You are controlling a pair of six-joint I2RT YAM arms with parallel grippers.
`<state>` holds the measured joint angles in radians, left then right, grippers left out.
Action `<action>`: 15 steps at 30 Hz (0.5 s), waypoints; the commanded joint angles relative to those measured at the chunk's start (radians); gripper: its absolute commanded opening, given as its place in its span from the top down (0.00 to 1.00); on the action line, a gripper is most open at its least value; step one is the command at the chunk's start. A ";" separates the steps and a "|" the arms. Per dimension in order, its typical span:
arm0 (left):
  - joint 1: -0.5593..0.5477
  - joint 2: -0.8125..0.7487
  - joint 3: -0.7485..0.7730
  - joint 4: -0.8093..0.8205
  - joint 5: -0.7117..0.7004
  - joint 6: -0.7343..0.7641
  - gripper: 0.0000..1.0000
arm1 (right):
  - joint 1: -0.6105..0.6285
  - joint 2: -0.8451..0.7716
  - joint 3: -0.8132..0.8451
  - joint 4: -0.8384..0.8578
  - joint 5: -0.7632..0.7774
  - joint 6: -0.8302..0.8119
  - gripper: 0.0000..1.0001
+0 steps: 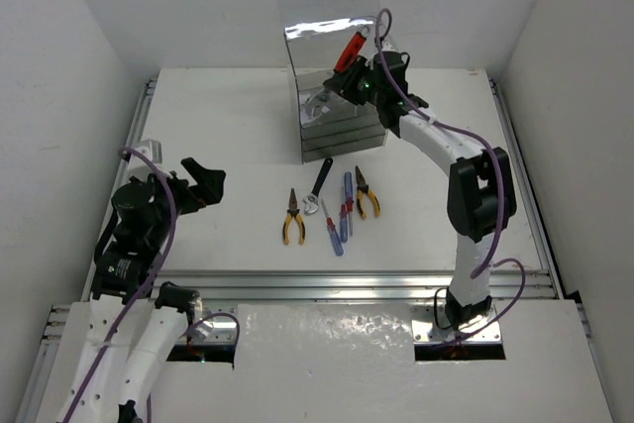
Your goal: Sort the tools into containers
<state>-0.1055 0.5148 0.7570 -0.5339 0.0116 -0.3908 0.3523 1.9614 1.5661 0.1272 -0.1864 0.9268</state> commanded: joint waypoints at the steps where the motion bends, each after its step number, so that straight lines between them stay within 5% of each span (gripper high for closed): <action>1: -0.007 -0.025 -0.001 0.054 -0.007 -0.005 0.00 | 0.005 -0.006 0.106 0.207 0.025 0.029 1.00; 4: -0.007 -0.030 -0.001 0.054 -0.007 -0.005 0.00 | 0.008 0.011 0.104 0.204 0.021 0.027 1.00; 6: -0.008 -0.032 -0.002 0.055 -0.007 -0.005 0.00 | 0.011 0.028 0.110 0.187 0.002 0.018 0.90; 9: -0.008 -0.035 -0.002 0.055 -0.007 -0.003 0.00 | 0.020 0.031 0.127 0.135 0.013 -0.023 0.65; 10: -0.008 -0.035 -0.002 0.055 -0.007 -0.003 0.00 | 0.024 0.028 0.141 0.121 0.015 -0.031 0.46; 12: -0.008 -0.038 -0.002 0.055 -0.007 -0.003 0.00 | 0.030 0.010 0.173 0.059 0.015 -0.060 0.38; 14: -0.008 -0.038 -0.002 0.055 -0.007 -0.003 0.00 | 0.043 -0.009 0.204 0.005 0.047 -0.101 0.01; 15: -0.010 -0.038 -0.002 0.055 -0.007 -0.003 0.00 | 0.048 -0.024 0.253 -0.074 0.065 -0.117 0.01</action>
<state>-0.1059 0.4877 0.7559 -0.5327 0.0113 -0.3912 0.3740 2.0277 1.6836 0.0654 -0.1528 0.8780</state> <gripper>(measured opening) 0.996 0.963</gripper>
